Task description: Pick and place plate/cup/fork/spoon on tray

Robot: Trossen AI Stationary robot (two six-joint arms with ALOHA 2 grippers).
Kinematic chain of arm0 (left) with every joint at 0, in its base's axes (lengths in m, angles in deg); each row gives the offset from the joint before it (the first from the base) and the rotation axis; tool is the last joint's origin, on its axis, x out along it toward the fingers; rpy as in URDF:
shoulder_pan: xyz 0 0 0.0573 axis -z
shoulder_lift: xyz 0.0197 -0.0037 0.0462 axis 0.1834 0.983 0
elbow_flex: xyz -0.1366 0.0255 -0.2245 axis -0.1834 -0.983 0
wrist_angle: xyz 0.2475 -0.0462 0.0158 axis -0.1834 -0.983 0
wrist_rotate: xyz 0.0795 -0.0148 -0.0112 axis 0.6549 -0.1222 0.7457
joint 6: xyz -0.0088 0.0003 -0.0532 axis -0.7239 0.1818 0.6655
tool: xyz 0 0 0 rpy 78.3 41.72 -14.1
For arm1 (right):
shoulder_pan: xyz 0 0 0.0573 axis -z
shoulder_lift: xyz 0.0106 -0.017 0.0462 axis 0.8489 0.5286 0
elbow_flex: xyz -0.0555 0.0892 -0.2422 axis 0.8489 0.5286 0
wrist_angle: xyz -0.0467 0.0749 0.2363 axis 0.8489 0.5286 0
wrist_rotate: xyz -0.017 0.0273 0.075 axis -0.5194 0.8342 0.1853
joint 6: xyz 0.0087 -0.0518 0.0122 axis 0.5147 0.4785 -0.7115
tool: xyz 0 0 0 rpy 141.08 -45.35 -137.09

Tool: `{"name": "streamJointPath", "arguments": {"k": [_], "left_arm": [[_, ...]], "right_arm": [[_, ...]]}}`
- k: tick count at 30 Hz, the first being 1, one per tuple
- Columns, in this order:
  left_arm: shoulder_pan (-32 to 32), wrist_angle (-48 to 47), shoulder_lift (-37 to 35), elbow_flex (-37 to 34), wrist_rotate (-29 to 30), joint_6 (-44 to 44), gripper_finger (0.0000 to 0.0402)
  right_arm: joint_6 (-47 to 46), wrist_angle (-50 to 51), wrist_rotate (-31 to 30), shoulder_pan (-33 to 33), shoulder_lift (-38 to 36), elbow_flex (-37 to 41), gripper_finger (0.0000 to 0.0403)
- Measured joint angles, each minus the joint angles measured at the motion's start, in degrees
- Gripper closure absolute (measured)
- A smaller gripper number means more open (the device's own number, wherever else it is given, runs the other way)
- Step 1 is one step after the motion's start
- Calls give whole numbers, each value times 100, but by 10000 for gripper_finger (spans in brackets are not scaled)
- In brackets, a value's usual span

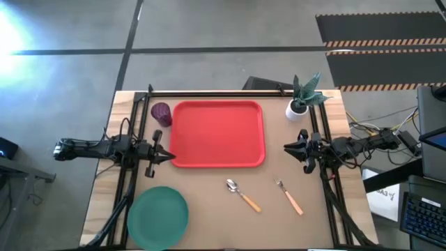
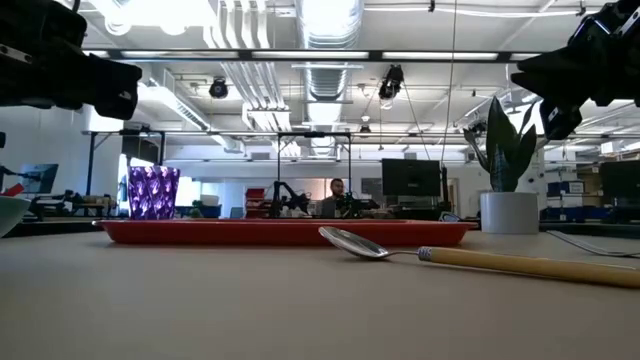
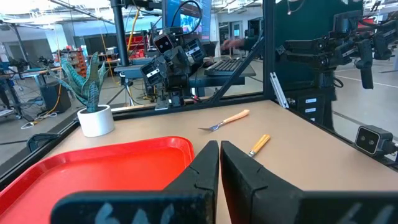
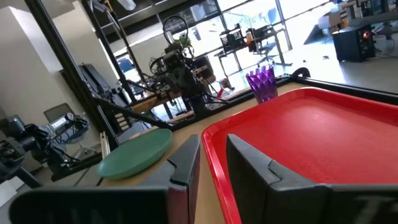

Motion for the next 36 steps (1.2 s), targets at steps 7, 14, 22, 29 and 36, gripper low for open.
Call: {"name": "streamJointPath", "arguments": {"k": [7,14,22,29,36], "left_arm": [[1,0,2,0,0,0,402],[0,0,0,0,-2,-2,402],[0,0,2,0,-1,-2,402],[2,0,2,0,-2,-1,402],[2,0,0,0,-2,0,402]], "right_arm": [[0,1,-1,0,0,-1,335],[0,1,0,0,0,0,335],[0,0,-1,0,0,0,335],[427,4,-4,0,2,0,335],[-201,-31,-478,0,6,-1,335]]}}
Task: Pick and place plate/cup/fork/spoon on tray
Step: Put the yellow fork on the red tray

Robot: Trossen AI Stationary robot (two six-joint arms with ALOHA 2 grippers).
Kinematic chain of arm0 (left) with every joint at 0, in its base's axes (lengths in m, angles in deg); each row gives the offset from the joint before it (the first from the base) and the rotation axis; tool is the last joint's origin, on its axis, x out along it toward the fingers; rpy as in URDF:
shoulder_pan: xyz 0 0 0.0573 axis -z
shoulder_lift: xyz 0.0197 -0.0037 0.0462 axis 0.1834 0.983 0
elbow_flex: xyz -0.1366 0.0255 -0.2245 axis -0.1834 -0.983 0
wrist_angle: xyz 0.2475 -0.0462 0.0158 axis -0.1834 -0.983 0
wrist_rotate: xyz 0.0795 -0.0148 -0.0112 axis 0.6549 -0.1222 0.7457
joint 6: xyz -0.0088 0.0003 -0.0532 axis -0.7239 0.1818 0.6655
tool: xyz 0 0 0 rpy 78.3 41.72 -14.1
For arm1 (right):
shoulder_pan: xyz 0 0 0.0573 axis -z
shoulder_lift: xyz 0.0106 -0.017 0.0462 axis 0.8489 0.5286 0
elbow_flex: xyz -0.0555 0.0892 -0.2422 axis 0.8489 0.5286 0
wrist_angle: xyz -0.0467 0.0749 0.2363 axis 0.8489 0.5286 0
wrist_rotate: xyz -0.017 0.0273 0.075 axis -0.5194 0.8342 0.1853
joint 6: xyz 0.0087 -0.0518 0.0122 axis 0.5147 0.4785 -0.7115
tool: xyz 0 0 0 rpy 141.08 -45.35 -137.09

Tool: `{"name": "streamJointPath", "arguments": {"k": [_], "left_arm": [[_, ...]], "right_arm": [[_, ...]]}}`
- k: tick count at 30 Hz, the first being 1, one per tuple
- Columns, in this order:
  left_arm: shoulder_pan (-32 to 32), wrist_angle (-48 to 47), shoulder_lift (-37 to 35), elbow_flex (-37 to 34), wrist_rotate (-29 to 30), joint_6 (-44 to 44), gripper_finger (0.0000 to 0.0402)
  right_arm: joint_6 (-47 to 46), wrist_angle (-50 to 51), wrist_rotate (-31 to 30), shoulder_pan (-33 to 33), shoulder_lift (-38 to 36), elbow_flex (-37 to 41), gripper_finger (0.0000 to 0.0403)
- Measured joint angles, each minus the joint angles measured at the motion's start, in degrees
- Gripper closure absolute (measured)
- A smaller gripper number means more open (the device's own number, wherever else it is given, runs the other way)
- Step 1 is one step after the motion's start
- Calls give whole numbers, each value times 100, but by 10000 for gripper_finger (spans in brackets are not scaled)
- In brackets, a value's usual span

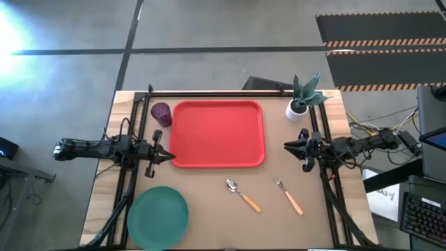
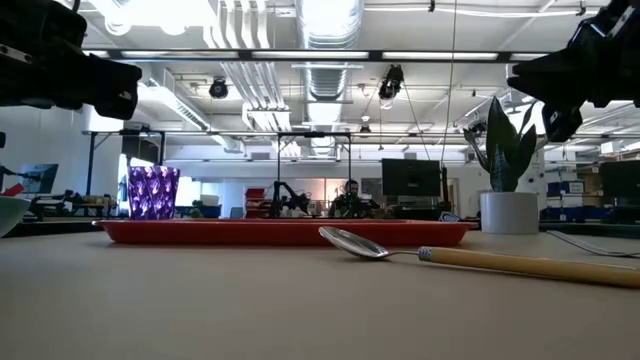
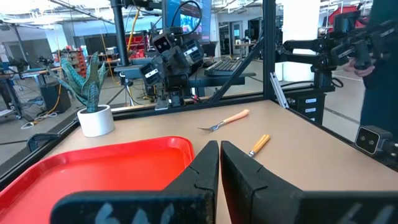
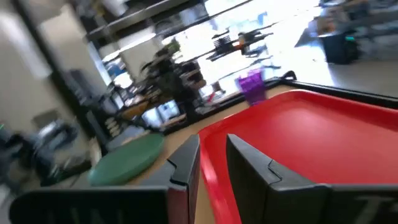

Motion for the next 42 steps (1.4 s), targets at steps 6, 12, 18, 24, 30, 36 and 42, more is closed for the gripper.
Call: {"name": "streamJointPath", "arguments": {"k": [6,12,18,24,30,36,42], "left_arm": [[0,0,1,0,1,-2,402],[0,0,1,0,2,-2,402],[0,29,1,0,109,-11,402],[0,872,2,0,133,31,402],[2,2828,2,-2,120,1500,402],[-2,4723,-3,-4,352,3435,402],[-2,5599,-7,-4,350,3630,402]], "right_arm": [[140,-395,-165,2,-12,1,335],[317,-619,-131,2,-12,1,335],[-437,-1177,-130,2,-10,1,335],[-403,-1992,-141,2,-8,1,335],[-336,-2163,-187,2,4,1,335],[-328,-2160,-431,2,71,1,335],[-315,-2160,-429,2,71,1,335]]}}
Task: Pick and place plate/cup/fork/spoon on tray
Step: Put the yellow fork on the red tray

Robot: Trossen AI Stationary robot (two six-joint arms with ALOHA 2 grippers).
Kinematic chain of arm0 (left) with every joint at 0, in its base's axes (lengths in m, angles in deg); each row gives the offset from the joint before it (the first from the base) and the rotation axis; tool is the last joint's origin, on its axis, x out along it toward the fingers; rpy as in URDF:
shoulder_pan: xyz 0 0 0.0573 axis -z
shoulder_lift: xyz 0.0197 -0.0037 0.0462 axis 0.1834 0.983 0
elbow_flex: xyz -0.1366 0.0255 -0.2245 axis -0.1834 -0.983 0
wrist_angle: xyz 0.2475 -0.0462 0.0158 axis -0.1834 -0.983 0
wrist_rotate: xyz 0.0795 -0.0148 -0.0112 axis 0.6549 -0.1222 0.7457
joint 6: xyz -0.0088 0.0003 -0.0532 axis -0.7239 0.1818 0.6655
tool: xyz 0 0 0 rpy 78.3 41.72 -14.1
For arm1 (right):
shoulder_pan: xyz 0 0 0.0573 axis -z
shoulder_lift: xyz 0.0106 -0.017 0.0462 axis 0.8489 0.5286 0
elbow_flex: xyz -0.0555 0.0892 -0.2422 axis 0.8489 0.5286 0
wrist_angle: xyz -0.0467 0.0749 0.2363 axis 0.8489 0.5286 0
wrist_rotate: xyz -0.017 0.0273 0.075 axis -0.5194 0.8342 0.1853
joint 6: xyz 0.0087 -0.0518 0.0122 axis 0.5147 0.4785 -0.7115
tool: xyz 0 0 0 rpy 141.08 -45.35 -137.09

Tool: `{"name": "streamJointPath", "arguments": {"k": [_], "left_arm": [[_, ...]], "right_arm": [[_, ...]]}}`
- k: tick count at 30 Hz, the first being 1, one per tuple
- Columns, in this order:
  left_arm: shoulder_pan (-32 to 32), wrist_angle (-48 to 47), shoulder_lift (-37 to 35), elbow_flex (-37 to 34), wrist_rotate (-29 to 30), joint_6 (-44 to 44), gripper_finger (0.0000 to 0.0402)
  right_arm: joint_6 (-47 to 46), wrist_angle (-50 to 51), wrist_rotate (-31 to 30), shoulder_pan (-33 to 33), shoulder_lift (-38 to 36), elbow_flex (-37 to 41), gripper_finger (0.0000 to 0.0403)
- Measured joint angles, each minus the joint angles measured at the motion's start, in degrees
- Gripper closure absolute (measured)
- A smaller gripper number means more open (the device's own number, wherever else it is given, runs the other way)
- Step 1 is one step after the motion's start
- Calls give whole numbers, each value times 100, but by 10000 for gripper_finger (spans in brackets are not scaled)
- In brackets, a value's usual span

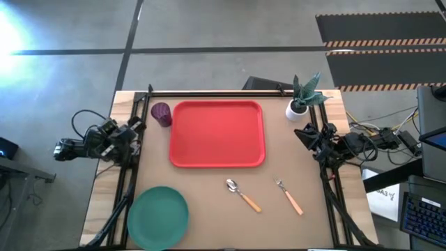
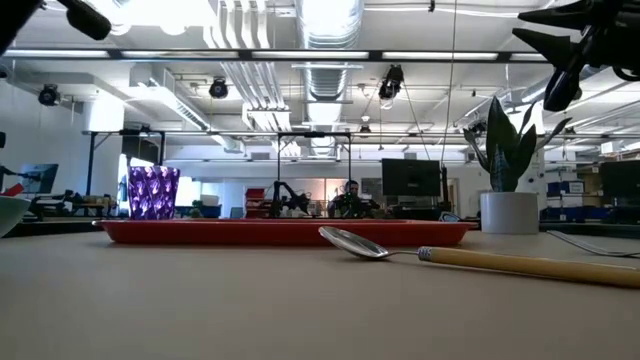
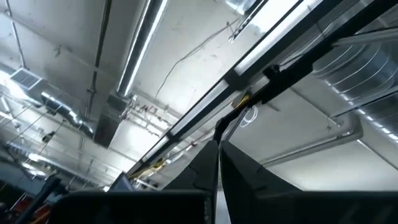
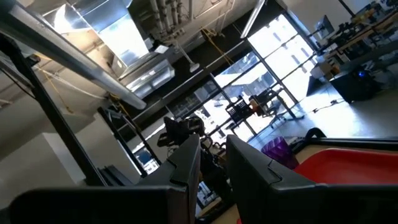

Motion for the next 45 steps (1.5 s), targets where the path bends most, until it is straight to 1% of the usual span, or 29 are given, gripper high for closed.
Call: {"name": "streamJointPath", "arguments": {"k": [3,7,10,12,14,18,22,24,26,27,31,35,39,43,45], "left_arm": [[0,157,2,15,0,10,402],[0,63,16,187,-2,-67,402],[0,-276,112,482,0,-669,402],[0,-960,264,833,0,-1114,399],[0,-1804,495,1354,0,-1345,388],[2,-3391,1182,2546,13,-1674,340],[4,-4505,1856,3663,153,-2093,283],[2,-5065,2115,4174,155,-2143,263],[2,-5566,2332,4604,153,-2141,250],[3,-5754,2418,4773,155,-2141,246],[2,-6172,2666,5213,157,-2148,242],[0,-6191,2771,5333,162,-2148,242],[0,-6195,2763,5344,169,-2154,242],[0,-6200,2689,5344,240,-2154,242],[0,-6248,2621,5344,248,-2155,242]], "right_arm": [[0,44,1,0,0,0,335],[0,61,0,0,0,0,335],[-28,-8,-35,0,0,0,335],[-160,-220,-242,0,12,0,335],[-87,-470,-293,2,42,0,331],[281,-859,-297,4,161,-45,310],[765,-808,-270,3,409,-590,278],[1039,-466,28,0,555,-1065,264],[1113,404,444,0,747,-1691,253],[1042,942,522,-4,879,-2063,250],[413,3617,409,0,1695,-3659,246],[-498,6139,327,0,2795,-5217,247],[-1361,8180,340,0,3883,-6628,247],[-2224,9879,631,0,4911,-7723,247],[-2660,10598,948,0,5423,-8099,247]]}}
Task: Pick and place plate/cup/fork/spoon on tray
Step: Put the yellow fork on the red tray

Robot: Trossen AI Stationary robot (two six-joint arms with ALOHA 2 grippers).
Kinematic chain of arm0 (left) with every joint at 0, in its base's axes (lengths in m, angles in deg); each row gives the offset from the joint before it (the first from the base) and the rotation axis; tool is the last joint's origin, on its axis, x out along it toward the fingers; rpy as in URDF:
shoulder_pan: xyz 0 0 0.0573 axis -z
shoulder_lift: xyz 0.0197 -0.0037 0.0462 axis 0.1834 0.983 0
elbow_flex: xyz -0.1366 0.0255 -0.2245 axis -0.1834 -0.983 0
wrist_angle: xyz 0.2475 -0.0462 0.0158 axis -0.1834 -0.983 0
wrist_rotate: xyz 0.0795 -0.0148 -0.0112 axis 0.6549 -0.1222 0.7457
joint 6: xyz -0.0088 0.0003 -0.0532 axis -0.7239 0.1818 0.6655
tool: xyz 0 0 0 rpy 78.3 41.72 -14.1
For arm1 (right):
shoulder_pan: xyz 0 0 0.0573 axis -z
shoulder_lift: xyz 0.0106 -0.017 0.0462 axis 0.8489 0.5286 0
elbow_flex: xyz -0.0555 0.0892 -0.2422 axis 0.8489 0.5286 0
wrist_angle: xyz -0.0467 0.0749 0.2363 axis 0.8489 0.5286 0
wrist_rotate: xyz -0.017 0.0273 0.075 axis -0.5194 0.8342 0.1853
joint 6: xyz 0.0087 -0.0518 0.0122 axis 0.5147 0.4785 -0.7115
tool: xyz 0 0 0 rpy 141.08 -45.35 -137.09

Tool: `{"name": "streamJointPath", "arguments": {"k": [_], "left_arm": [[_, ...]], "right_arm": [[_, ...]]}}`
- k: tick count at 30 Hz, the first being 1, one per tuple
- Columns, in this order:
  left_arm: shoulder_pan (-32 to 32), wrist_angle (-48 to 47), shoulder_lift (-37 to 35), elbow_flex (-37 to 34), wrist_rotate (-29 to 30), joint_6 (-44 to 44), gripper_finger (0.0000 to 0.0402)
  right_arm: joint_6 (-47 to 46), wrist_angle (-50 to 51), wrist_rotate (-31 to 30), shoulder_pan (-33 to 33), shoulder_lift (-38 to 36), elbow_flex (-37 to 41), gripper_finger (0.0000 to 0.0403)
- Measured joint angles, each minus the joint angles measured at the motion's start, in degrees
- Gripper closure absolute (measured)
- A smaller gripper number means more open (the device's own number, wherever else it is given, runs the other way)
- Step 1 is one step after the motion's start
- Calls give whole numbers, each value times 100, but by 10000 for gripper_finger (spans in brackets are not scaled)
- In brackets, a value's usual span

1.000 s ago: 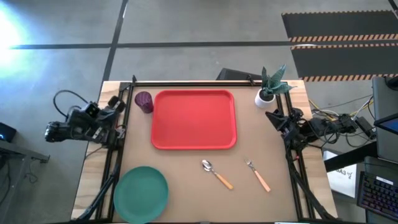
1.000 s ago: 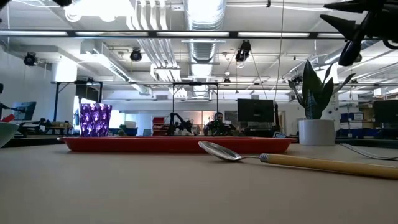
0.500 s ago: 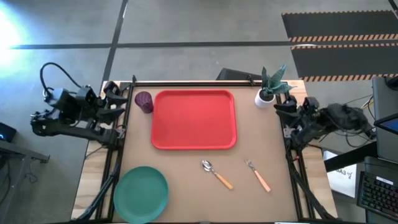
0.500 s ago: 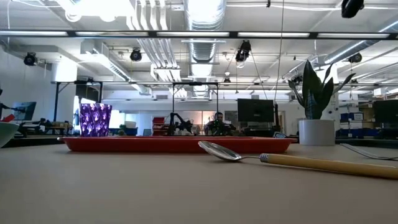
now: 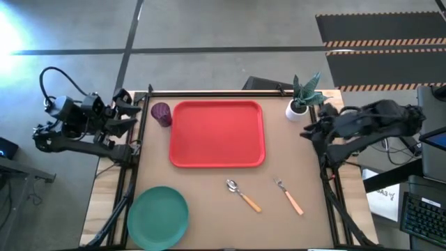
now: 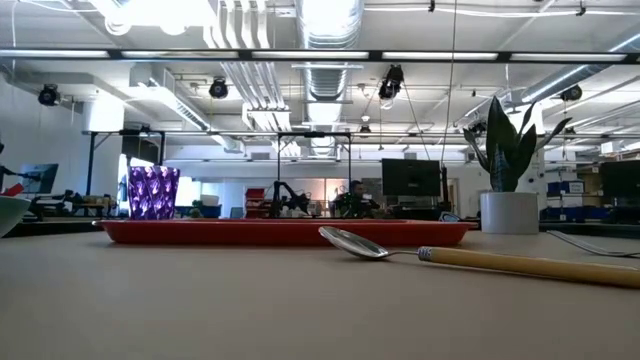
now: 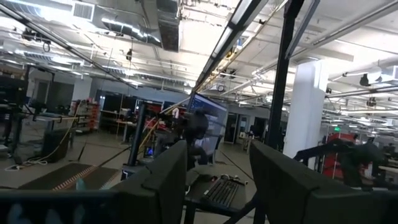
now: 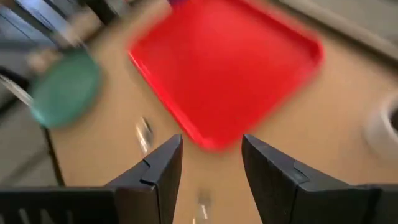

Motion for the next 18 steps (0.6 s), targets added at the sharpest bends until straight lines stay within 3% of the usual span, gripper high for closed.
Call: {"name": "streamJointPath", "arguments": {"k": [7,18], "left_arm": [[0,-345,-263,-7,27,0,242],[0,-749,-610,-26,25,8,242]], "right_arm": [[-619,672,1398,-63,1415,-301,248],[-1274,549,2376,-519,2894,-122,248]]}}
